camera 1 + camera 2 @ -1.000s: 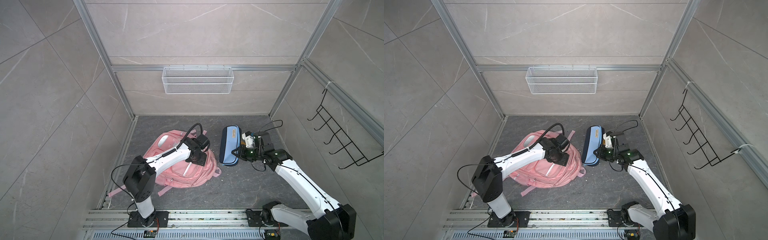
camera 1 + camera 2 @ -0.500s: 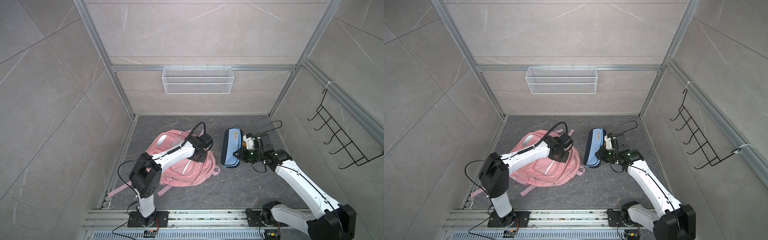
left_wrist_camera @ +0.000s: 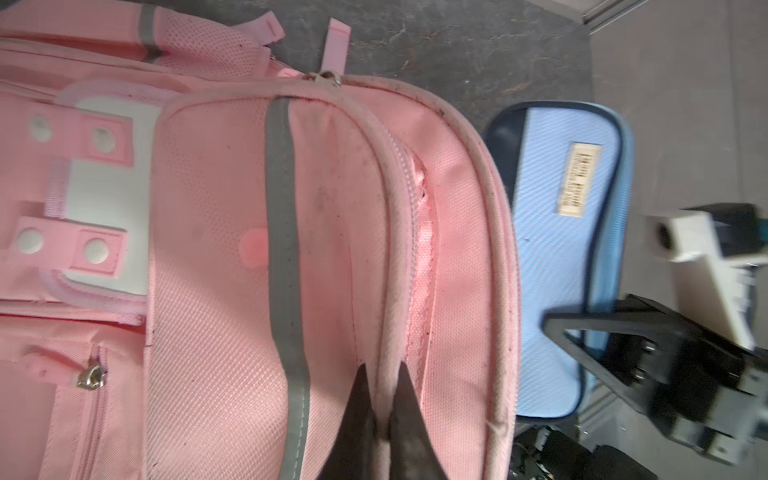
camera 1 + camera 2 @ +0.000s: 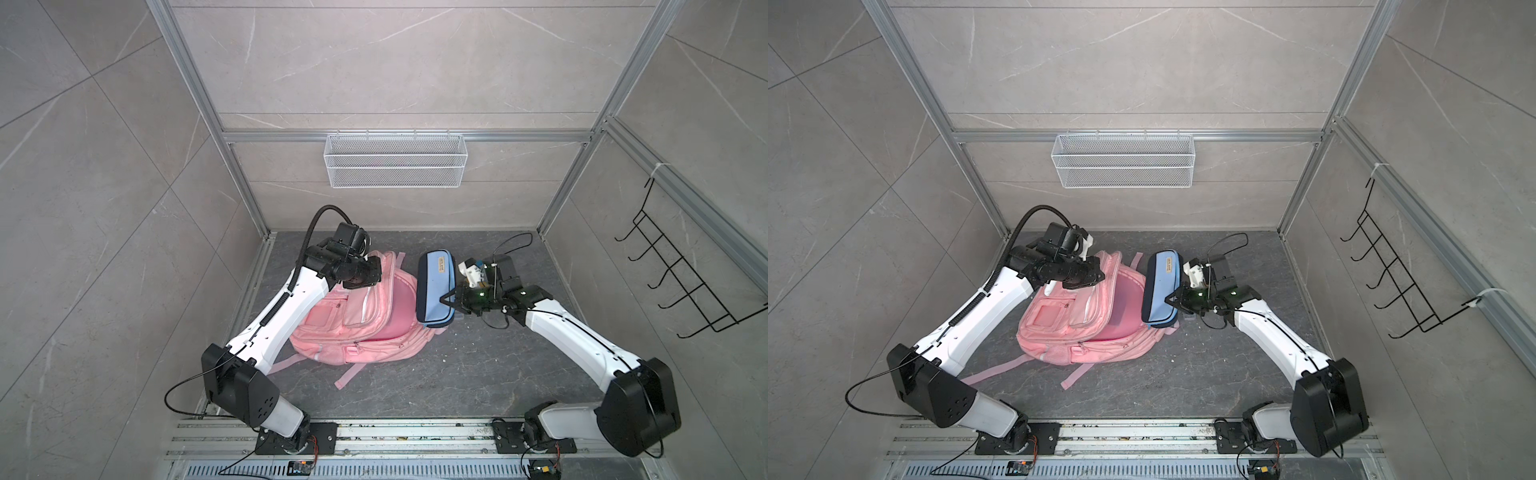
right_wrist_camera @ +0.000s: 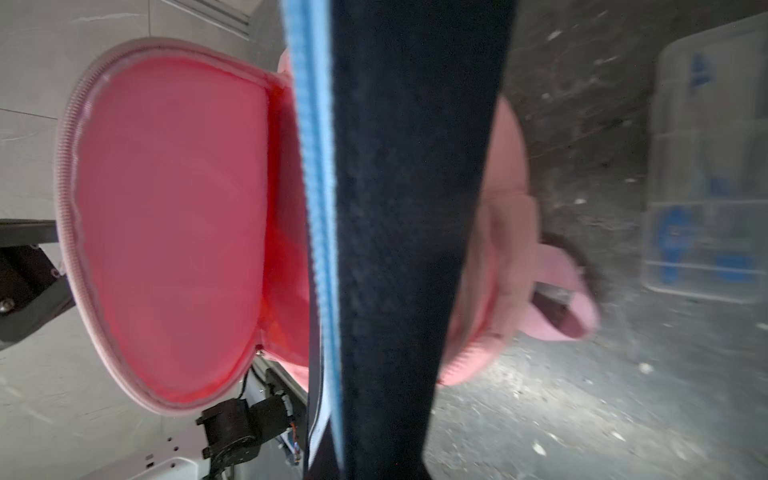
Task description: Pack the student bag
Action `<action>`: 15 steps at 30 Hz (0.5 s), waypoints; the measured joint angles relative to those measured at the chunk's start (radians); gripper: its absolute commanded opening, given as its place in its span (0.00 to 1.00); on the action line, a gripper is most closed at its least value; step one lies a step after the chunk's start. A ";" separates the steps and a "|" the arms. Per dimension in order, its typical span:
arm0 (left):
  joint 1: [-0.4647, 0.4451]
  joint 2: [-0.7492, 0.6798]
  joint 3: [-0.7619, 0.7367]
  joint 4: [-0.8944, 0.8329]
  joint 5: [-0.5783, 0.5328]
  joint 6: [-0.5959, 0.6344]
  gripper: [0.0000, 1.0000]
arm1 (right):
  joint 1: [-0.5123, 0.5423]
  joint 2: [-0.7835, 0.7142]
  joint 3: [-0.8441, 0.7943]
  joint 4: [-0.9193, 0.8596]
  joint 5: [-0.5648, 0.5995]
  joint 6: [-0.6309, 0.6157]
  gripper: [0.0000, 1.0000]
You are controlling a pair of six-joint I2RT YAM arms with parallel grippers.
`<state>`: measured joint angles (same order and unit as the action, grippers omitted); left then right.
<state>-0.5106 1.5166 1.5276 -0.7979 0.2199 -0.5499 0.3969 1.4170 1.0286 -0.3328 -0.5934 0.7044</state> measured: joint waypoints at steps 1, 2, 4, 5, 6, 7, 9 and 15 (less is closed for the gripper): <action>-0.002 -0.001 -0.014 0.028 0.023 -0.018 0.00 | 0.016 0.039 0.014 0.026 -0.014 0.017 0.00; -0.004 -0.001 -0.031 0.061 0.045 -0.039 0.00 | 0.034 0.084 0.034 0.054 -0.028 0.034 0.00; -0.007 -0.001 -0.061 0.124 0.076 -0.082 0.00 | 0.067 0.161 0.072 0.095 -0.043 0.055 0.00; -0.009 -0.001 -0.073 0.154 0.088 -0.107 0.00 | 0.084 0.199 0.096 0.110 -0.051 0.062 0.00; -0.011 -0.001 -0.081 0.181 0.098 -0.127 0.00 | 0.097 0.231 0.119 0.122 -0.059 0.064 0.00; -0.013 0.001 -0.084 0.203 0.103 -0.149 0.00 | 0.113 0.269 0.149 0.137 -0.069 0.067 0.00; -0.016 0.007 -0.084 0.242 0.103 -0.180 0.00 | 0.138 0.327 0.200 0.157 -0.081 0.070 0.00; -0.017 0.048 -0.080 0.335 0.087 -0.251 0.00 | 0.176 0.453 0.286 0.231 -0.115 0.071 0.00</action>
<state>-0.5274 1.5642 1.4471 -0.4633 0.3073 -0.8009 0.5732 1.8698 1.3144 -0.1020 -0.7086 0.7757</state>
